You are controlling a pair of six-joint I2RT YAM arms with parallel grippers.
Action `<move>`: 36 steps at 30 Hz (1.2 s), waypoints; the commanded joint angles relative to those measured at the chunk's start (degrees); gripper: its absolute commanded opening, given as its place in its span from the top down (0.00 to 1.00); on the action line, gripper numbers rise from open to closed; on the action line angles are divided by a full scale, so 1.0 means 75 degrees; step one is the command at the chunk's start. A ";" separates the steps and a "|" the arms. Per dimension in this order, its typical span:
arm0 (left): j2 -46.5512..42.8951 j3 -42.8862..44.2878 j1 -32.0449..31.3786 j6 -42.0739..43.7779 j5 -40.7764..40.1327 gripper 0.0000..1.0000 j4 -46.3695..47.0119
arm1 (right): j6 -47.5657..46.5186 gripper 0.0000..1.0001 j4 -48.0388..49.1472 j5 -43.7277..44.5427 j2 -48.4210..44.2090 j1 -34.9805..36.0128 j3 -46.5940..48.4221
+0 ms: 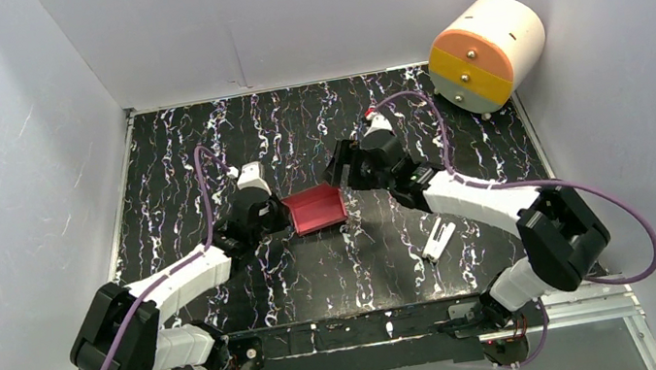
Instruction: Fold the paper box
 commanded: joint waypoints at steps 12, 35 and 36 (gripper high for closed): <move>0.0124 0.0354 -0.0217 0.0222 -0.0225 0.98 -0.0823 | 0.0648 0.32 0.0346 -0.1175 0.0872 -0.0171 0.0731; 0.0083 0.0623 -0.0316 0.0168 -0.0352 0.98 -0.1092 | -0.0501 0.27 -0.0111 -0.1774 0.0519 -0.0671 0.0526; 0.0088 0.0645 -0.0317 0.0184 -0.0353 0.98 -0.1119 | -0.0880 0.26 -0.0184 -0.1834 0.0430 -0.0717 0.0549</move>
